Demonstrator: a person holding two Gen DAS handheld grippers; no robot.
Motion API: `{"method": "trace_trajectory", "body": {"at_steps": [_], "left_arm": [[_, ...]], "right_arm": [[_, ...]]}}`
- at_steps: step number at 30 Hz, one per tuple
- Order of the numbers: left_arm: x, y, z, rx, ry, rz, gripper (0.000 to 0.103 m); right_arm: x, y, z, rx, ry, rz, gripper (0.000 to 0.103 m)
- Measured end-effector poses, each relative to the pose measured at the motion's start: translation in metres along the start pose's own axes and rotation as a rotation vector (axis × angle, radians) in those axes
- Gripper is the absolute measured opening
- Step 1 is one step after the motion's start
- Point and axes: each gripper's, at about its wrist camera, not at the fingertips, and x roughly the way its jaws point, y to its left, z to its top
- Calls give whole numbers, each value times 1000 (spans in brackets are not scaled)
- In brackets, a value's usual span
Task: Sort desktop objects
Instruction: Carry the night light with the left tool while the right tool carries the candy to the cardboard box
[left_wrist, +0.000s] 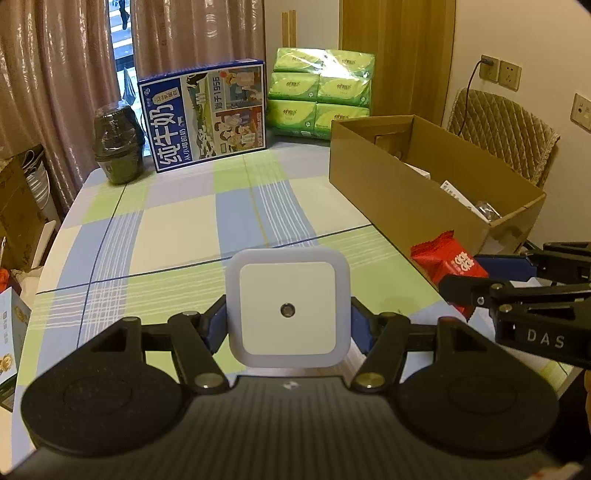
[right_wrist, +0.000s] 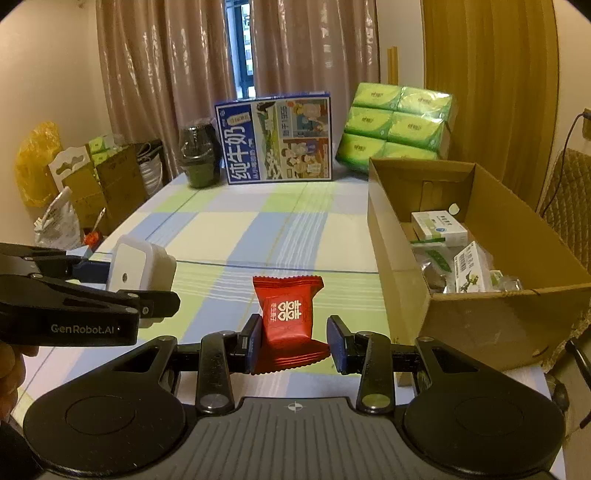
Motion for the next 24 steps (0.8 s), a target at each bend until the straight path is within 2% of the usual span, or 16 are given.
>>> {"method": "trace_trajectory", "body": {"at_steps": [7, 13, 24], "left_arm": [[-20, -11, -2, -12, -7, -7, 60], [-32, -35, 4, -3, -24, -46, 60], [-27, -106, 37, 39, -58, -160, 60]], "right_arm": [[-26, -1, 0, 19, -20, -2, 35], [-53, -14, 4, 27, -42, -22, 35], [-96, -82, 21, 53, -88, -141, 35]]}}
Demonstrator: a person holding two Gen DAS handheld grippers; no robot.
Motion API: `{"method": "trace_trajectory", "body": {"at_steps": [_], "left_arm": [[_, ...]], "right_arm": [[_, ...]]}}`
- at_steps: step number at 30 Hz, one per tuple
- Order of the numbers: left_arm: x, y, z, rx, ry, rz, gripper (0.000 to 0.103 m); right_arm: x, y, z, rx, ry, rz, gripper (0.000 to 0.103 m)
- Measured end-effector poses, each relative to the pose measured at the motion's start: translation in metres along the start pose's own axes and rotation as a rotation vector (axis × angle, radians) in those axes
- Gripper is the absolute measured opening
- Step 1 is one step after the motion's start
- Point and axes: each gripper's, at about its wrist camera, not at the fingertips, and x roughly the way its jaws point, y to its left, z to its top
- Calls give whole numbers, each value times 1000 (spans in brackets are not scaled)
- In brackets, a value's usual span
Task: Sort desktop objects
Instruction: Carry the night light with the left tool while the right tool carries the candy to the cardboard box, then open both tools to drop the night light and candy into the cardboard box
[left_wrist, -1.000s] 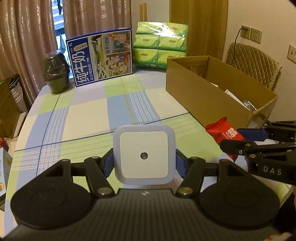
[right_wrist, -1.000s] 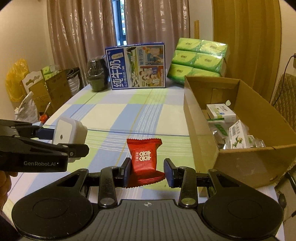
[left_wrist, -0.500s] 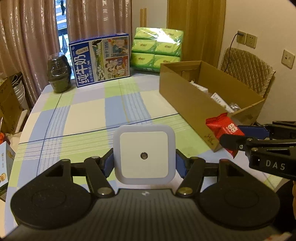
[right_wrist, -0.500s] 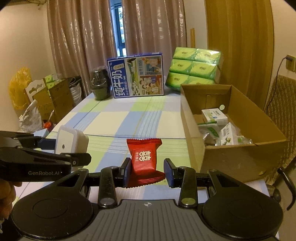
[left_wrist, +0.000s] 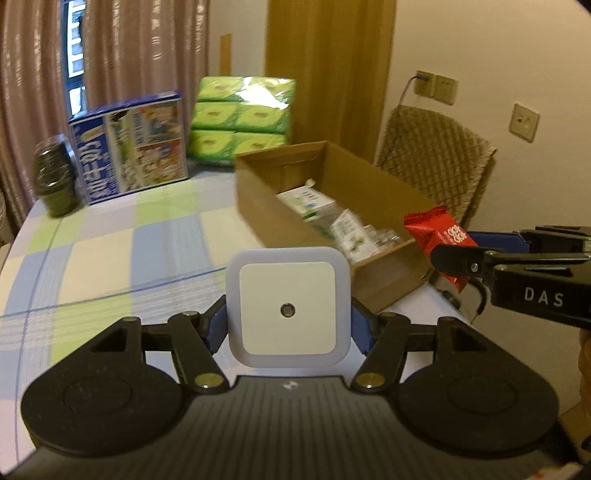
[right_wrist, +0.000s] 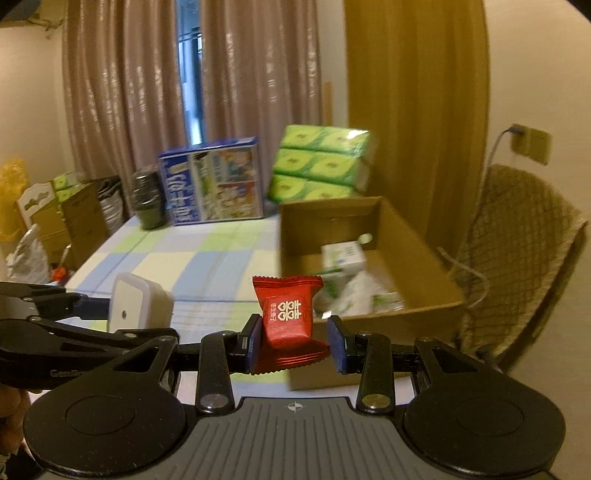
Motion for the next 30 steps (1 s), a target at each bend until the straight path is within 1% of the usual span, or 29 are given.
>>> {"method": "trace_trajectory", "body": {"at_steps": [5, 9, 14, 17, 20, 22, 23, 24, 26, 30], "left_arm": [[22, -27, 27, 14, -13, -42, 60], [43, -44, 51, 24, -19, -67, 60], [71, -56, 77, 34, -19, -72, 61], [89, -59, 88, 52, -13, -73, 61], [107, -59, 94, 55, -2, -65, 61], [121, -58, 97, 44, -7, -72, 62], [130, -55, 97, 33, -8, -76, 65], [139, -52, 97, 17, 2, -77, 75], [151, -45, 97, -18, 17, -82, 76], [150, -37, 93, -6, 13, -62, 76]], "right_arm": [[2, -37, 13, 17, -13, -44, 35], [15, -66, 27, 31, -10, -62, 35], [38, -93, 42, 38, 1, -65, 35], [52, -109, 49, 57, 4, -51, 35], [67, -121, 56, 78, 9, -48, 35], [77, -127, 60, 83, 11, -48, 35], [83, -130, 61, 85, 13, -49, 35], [89, -133, 62, 87, 18, -48, 35], [98, -137, 62, 90, 31, -57, 35], [107, -143, 60, 102, 43, -49, 35]]}}
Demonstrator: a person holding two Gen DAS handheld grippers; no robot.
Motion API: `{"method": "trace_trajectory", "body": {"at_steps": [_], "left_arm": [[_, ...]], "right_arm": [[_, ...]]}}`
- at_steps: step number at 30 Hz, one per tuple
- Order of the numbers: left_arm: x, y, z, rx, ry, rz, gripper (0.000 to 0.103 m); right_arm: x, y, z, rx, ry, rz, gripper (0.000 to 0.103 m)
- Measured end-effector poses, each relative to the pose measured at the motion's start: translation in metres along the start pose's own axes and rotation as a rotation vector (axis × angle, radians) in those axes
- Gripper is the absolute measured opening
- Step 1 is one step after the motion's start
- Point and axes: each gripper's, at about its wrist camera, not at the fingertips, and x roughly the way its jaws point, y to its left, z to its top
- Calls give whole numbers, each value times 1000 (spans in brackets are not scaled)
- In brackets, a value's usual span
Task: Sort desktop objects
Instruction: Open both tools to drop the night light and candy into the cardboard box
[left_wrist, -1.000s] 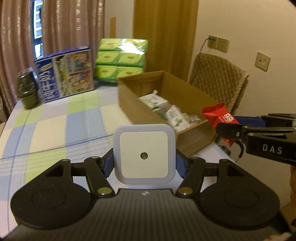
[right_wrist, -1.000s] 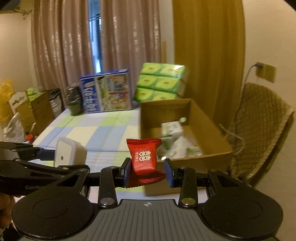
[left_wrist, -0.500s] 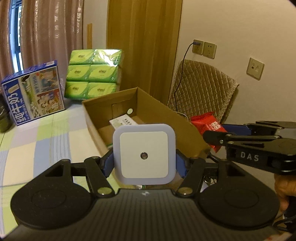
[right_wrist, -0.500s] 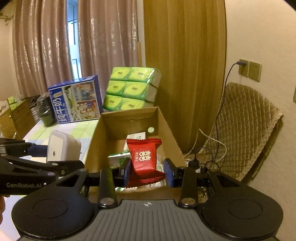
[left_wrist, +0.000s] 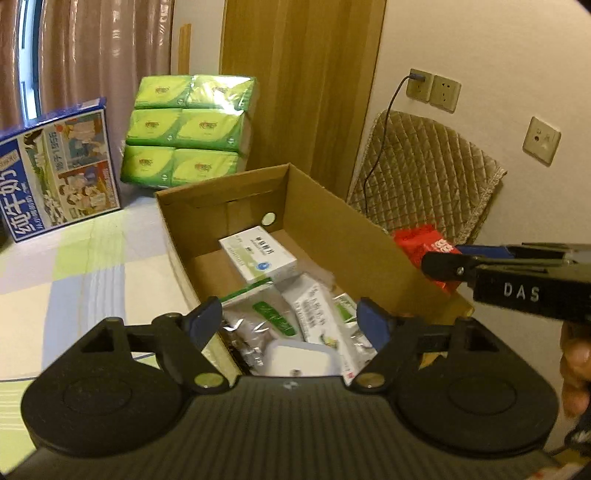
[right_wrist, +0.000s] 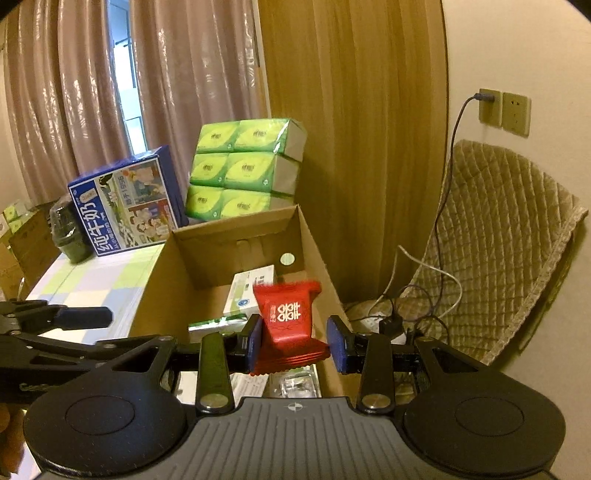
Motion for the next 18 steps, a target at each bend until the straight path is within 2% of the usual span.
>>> {"method": "trace_trajectory", "body": {"at_steps": [8, 11, 13, 17, 18], "left_arm": [[-20, 8, -6, -3, -29, 8, 78], [-26, 7, -9, 9, -33, 11, 78], [-32, 9, -11, 0, -36, 4, 79], [-46, 11, -18, -11, -41, 14, 87], [-50, 10, -20, -15, -39, 17, 89]], "right_arm": [[13, 11, 6, 5, -5, 35, 35], [14, 10, 11, 27, -6, 42, 39], [8, 8, 12, 34, -18, 46, 51], [-11, 6, 8, 29, -33, 34, 64], [-17, 6, 7, 33, -35, 33, 71]]}}
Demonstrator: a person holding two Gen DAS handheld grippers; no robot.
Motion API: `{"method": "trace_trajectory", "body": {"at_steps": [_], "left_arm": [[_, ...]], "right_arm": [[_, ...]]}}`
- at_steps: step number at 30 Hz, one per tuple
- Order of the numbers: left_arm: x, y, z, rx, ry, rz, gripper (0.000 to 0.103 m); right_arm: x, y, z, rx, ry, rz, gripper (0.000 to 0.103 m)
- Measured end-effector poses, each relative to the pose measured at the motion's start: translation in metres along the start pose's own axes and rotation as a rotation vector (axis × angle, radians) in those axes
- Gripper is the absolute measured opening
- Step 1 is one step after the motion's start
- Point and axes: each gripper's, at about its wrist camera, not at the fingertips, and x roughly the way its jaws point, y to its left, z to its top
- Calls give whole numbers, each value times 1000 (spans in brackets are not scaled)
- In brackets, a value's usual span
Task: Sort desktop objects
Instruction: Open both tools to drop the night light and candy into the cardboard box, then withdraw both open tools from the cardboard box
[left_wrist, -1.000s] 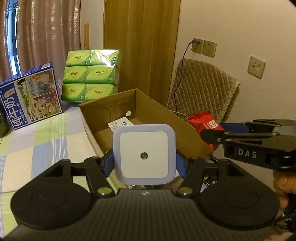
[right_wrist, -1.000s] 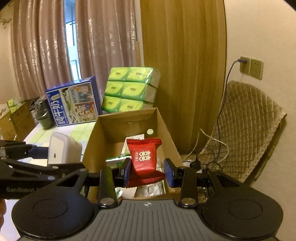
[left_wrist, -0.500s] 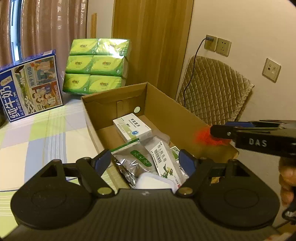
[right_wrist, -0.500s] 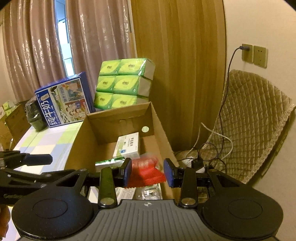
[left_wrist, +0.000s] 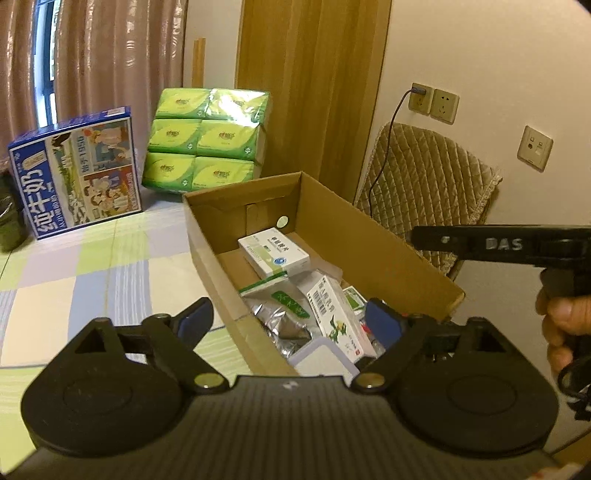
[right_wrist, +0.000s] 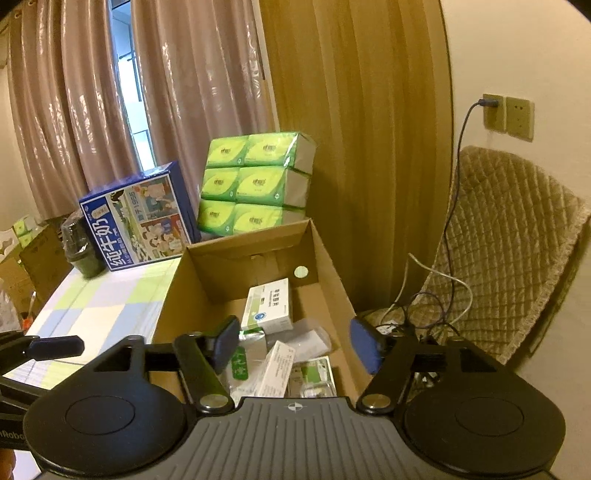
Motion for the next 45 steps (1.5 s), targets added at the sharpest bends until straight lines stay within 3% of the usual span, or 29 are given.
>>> {"method": "trace_trajectory", "body": {"at_steps": [3, 6, 12, 22, 31, 38, 45], "left_arm": [[-14, 0, -8, -14, 7, 29, 98], [-30, -1, -19, -27, 7, 69, 102], [-61, -6, -37, -46, 28, 129, 102], [-119, -23, -64, -118, 16, 151, 102], [-149, -38, -79, -78, -3, 170, 102], [-165, -43, -86, -121, 20, 125, 102], [-179, -43, -97, -153, 41, 177, 102]], "right_arm": [[-19, 2, -8, 8, 1, -7, 94], [-39, 7, -18, 5, 19, -8, 101], [-74, 18, -43, 5, 85, -8, 101], [-126, 34, -72, 23, 138, -7, 101], [-157, 48, -84, 7, 131, -25, 101], [-177, 60, -93, -3, 128, -30, 101], [-198, 69, -100, -16, 113, -42, 101]]}}
